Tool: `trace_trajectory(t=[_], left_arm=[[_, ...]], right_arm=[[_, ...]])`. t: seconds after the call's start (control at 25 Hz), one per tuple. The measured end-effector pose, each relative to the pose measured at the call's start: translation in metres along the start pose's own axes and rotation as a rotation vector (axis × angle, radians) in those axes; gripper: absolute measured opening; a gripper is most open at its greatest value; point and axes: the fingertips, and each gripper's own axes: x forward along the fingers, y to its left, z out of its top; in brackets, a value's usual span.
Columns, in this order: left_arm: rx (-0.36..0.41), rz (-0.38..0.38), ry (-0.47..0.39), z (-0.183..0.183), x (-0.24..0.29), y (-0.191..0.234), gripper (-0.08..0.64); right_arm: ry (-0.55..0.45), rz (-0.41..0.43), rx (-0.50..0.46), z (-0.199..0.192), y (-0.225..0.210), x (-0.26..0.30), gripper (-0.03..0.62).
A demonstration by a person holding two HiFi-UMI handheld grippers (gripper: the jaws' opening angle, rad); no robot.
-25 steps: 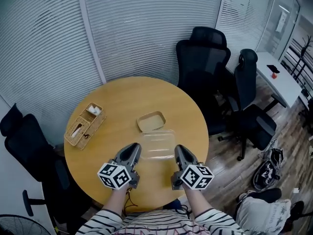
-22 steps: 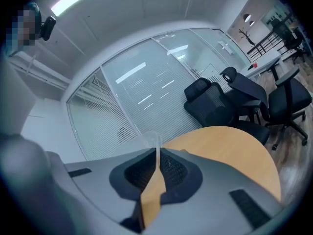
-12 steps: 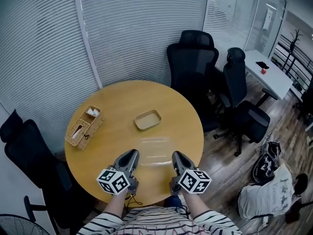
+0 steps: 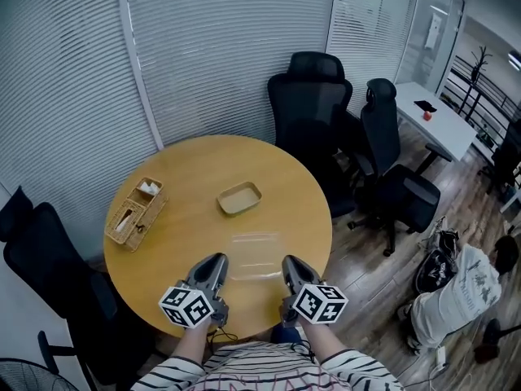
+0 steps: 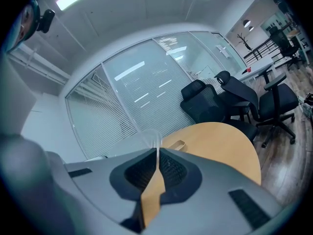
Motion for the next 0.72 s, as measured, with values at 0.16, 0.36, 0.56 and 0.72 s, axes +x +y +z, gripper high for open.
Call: trace_trajectory(t=[0.16, 0.36, 0.56, 0.72], left_arm=[[-0.004, -0.001, -0.003, -0.002, -0.002, -0.002, 0.051], [-0.009, -0.001, 0.000, -0.006, -0.001, -0.005, 0.051], [-0.006, -0.005, 0.001, -0.007, 0.001, -0.008, 0.051], [-0.005, -0.004, 0.004, -0.009, 0.004, -0.010, 0.051]], right_arm=[[0.004, -0.004, 0.004, -0.003, -0.001, -0.003, 0.040], [0.012, -0.008, 0.002, -0.003, -0.005, -0.007, 0.040], [0.014, -0.011, -0.001, -0.003, -0.008, -0.009, 0.040], [0.016, -0.010, -0.001, -0.002, -0.012, -0.009, 0.039]])
